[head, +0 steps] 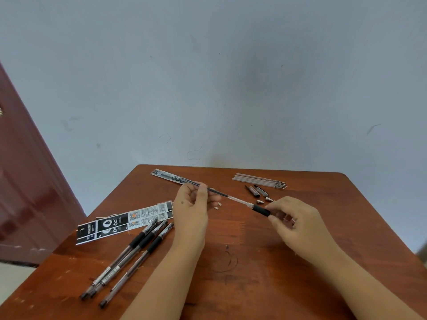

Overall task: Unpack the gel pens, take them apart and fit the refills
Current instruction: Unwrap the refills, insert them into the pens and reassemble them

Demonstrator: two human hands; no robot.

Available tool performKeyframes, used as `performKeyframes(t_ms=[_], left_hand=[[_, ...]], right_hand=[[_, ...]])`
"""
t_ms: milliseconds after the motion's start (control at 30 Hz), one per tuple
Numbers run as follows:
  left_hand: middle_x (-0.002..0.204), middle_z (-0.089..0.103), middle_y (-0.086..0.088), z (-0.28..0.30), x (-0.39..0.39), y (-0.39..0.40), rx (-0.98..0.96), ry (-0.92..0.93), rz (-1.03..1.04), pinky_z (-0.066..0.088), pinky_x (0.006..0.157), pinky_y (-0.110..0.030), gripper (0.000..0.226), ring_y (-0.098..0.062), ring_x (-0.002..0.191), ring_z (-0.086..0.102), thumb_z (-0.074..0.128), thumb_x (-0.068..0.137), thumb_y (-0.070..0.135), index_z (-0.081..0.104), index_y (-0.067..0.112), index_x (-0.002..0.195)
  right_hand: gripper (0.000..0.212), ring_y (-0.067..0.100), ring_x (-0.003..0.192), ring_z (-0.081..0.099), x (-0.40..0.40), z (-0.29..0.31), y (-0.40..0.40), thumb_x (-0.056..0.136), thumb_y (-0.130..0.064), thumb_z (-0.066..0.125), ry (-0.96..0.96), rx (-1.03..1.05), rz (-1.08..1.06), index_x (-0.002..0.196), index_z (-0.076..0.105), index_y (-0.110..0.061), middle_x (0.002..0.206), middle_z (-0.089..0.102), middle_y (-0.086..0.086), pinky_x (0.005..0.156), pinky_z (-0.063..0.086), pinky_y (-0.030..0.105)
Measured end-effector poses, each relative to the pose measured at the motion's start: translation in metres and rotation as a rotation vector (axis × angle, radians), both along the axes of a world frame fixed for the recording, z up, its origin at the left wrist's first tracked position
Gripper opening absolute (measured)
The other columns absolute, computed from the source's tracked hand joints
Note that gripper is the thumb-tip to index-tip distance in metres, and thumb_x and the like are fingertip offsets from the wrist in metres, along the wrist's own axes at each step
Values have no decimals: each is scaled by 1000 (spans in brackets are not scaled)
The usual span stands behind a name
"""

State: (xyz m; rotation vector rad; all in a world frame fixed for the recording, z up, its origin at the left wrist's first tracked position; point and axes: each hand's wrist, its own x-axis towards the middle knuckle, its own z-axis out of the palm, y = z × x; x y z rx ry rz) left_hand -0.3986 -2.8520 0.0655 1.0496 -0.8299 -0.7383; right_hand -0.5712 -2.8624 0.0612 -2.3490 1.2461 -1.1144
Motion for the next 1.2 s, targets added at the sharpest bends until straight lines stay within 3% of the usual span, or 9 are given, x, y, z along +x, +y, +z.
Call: performKeyframes(t_ms=[100,233,333,500,700,800,933,1033,1200], left_hand=[[47,62,7,-2,-6,2,19,-87,-44,52,54,-14,20,-1,50,60,46,91,7,51,13,73],[63,63,-1,-3,-14,6,46,-73,-142,50,53,-12,17,-1,53,61,49,88,5,55,13,74],[72,63,-3,-3,-14,8,107,-92,-230,50,54,-12,16,-1,59,61,53,87,8,59,16,75],[69,66,6,-4,-17,12,178,-208,-399,51,59,-13,18,2,65,62,55,86,9,65,22,79],[70,65,5,-3,-17,14,172,-197,-404,51,59,-14,19,-2,68,60,54,87,7,65,21,81],[77,65,1,2,-16,13,171,-84,-356,52,60,-17,22,-8,73,60,50,88,5,64,18,77],[61,66,4,12,-5,11,122,100,-274,51,58,-21,28,-7,59,61,39,93,6,57,16,73],[65,62,3,13,3,8,88,-7,-218,49,54,-17,24,-2,50,55,41,93,9,55,19,76],[69,54,10,6,7,7,28,-417,-83,40,59,-10,27,-3,63,50,54,87,10,52,33,73]], right_hand=[[18,0,68,55,2,-2,0,74,0,66,-3,-7,30,89,70,-10,74,51,-21,70,39,-1],[15,-10,83,53,4,-5,1,71,-12,64,-74,-44,56,84,70,-12,73,52,-23,67,39,-2],[9,1,83,55,5,-4,1,68,-10,70,-176,-43,28,73,68,-17,69,56,-19,67,43,3],[13,-9,76,56,6,-3,3,66,-14,68,-256,-30,43,69,64,-26,70,57,-21,65,42,1],[9,0,76,58,9,-6,4,66,-22,62,-264,24,81,70,62,-31,69,60,-18,62,44,4],[14,0,84,56,8,-7,3,75,-15,67,-198,55,76,74,64,-29,73,61,-16,65,44,5],[11,0,75,58,2,-10,-5,78,-5,63,-92,-9,-99,83,70,-11,78,64,-9,70,41,7],[18,17,94,55,2,-7,-17,85,-19,54,196,13,-343,97,67,-17,97,69,-1,79,39,28],[27,18,107,43,21,3,-40,91,-28,41,537,19,-373,112,58,-26,114,61,-7,80,28,30]])
